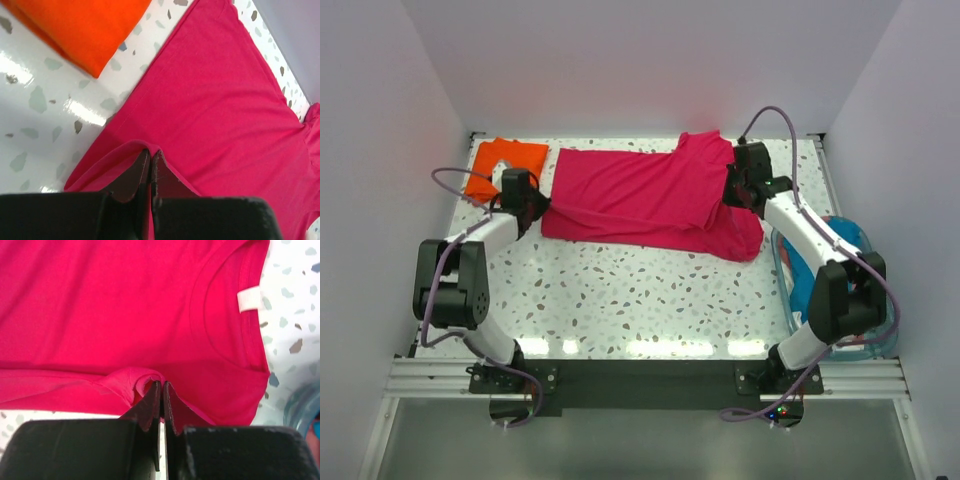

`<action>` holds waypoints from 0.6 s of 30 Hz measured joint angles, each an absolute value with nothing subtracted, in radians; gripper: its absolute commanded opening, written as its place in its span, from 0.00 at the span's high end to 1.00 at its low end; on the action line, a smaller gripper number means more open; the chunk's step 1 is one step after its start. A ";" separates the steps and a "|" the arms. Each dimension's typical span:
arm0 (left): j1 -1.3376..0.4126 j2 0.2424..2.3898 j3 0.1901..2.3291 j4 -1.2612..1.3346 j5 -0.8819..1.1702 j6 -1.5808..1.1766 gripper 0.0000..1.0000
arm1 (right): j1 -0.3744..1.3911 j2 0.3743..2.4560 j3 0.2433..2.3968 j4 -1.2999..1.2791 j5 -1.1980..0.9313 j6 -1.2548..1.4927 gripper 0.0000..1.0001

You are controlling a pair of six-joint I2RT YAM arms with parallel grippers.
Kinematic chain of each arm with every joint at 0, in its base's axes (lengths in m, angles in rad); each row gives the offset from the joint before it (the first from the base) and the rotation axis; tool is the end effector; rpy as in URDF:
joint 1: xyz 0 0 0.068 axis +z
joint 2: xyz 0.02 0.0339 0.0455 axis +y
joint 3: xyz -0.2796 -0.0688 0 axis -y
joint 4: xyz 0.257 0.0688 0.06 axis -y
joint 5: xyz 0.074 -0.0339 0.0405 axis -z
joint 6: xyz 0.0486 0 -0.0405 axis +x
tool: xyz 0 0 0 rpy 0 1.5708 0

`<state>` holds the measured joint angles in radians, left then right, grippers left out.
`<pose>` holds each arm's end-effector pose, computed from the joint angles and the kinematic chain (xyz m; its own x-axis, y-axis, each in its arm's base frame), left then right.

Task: Fold and stack the t-shirts
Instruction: Fold the tshirt

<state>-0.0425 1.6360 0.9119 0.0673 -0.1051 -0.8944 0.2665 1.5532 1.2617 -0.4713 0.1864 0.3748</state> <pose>0.3672 -0.0105 0.1925 -0.3501 -0.7613 -0.5457 -0.5012 0.6444 -0.5775 0.3559 0.0878 0.2925 -0.6677 0.1906 -0.7196 0.1235 0.9816 0.1455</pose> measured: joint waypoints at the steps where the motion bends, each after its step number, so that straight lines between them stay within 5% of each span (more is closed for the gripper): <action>1: -0.043 1.656 0.937 0.064 -0.107 -0.893 1.00 | 0.266 1.598 1.292 -0.465 0.193 0.362 1.00; 18: -0.041 1.903 1.208 -0.008 -0.125 -0.817 0.93 | 0.176 1.864 1.547 -0.418 0.189 0.276 1.00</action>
<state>-0.0406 1.9030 1.2079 -0.0082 -0.1253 -0.8165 0.1761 1.8637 1.5467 -0.4183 0.1894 0.2756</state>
